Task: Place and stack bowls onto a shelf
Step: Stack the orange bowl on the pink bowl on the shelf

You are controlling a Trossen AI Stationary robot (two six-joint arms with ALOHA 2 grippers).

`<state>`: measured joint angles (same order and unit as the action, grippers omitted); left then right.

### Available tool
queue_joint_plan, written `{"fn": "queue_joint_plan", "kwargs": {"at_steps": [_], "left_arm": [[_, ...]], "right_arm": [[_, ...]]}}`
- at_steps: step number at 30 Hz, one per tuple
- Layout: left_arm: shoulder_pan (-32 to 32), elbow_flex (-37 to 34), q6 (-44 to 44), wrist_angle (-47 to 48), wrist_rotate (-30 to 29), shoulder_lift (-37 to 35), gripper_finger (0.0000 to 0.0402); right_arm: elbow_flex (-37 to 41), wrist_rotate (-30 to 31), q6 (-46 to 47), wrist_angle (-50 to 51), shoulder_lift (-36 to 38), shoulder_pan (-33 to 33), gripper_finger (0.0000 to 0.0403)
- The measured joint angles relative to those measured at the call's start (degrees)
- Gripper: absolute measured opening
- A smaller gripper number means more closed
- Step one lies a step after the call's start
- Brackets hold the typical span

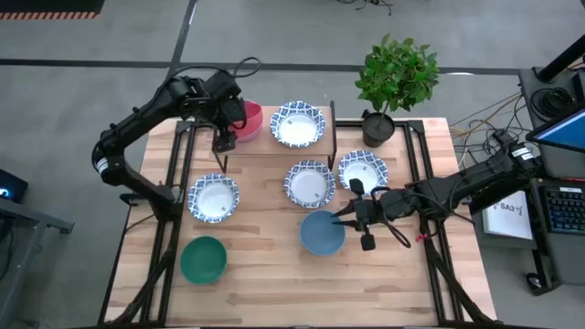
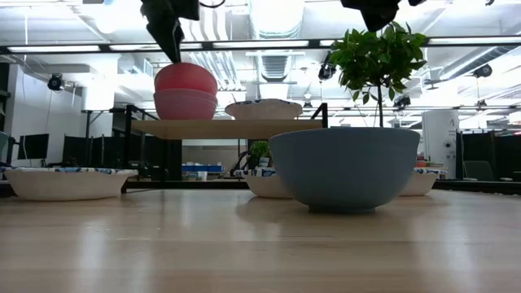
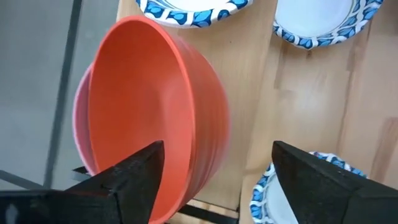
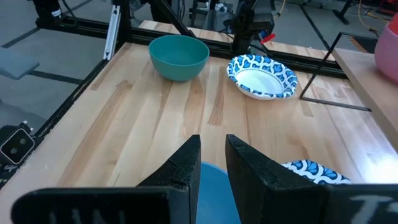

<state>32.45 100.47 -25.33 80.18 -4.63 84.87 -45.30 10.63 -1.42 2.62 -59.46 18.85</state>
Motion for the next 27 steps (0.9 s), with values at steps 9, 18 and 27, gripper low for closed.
{"fn": "queue_joint_plan", "kwargs": {"at_steps": [9,18,27], "left_arm": [[0.4,-1.0,-3.3,-4.6,13.1,-5.6,0.0210],[0.5,-8.4,3.3,-29.4,19.1,-16.2,0.0017],[1.9,-34.3,5.1,-56.5,14.3,-24.9,0.0002]], "right_arm": [[1.7,0.1,3.6,-5.0,0.0,0.0,0.0066],[5.0,2.2,-0.1,-16.6,0.0,-0.1,0.0066],[5.0,11.4,-5.9,-18.7,0.0,-0.5,0.0066]]}}
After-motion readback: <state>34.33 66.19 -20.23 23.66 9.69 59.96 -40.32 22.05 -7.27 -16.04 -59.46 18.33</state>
